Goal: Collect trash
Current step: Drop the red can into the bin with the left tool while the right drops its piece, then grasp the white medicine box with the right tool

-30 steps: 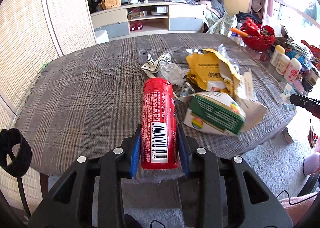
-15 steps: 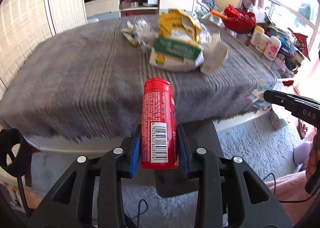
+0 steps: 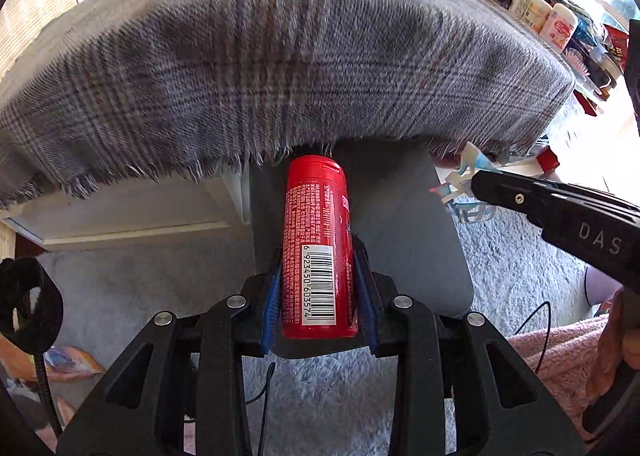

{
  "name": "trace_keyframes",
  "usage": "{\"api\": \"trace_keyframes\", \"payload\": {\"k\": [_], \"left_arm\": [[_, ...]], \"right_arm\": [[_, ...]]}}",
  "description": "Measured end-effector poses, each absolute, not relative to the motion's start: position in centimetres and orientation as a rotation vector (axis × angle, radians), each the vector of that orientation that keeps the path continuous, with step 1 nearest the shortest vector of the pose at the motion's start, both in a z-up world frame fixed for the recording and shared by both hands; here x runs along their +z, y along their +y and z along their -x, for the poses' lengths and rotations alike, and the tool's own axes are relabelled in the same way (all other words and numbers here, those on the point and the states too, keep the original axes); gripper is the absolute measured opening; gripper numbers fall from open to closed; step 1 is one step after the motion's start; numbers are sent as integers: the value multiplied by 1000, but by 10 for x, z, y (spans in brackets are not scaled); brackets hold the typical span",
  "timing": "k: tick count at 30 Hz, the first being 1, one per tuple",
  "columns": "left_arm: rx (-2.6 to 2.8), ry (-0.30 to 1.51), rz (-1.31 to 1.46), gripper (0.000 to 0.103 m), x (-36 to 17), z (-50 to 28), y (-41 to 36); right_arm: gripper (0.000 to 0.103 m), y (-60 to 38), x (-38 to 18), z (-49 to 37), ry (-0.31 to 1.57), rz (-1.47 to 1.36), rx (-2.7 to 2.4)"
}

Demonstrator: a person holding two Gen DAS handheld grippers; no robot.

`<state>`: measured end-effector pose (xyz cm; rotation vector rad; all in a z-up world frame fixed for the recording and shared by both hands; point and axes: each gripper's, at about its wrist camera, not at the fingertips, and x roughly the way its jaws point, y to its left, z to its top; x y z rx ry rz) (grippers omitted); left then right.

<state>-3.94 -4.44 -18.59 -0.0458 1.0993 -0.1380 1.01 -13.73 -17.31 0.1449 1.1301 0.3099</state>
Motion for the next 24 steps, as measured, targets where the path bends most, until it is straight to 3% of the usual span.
{"api": "trace_keyframes", "payload": {"k": [8, 10, 11, 13, 17, 19, 22, 24], "left_arm": [[-143, 1142, 90, 33, -201, 30, -38], [-147, 1134, 85, 53, -199, 31, -39], [-144, 1127, 77, 56, -197, 32, -40], [-142, 1123, 67, 58, -193, 32, -41], [-131, 1120, 71, 60, -190, 32, -39], [-126, 1117, 69, 65, -188, 33, -37], [-122, 1109, 65, 73, -184, 35, -32], [-119, 1100, 63, 78, -178, 38, -26]], "right_arm": [[18, -137, -182, -14, 1149, -179, 299], [21, -135, -183, -14, 1157, -174, 294], [24, -134, -185, -15, 1160, -176, 294], [50, -135, -185, -15, 1161, -187, 295], [59, -139, -181, -16, 1144, -190, 276], [75, -144, -178, -17, 1133, -199, 256], [92, -152, -170, -17, 1113, -213, 227], [95, -157, -163, -17, 1101, -228, 224]]}}
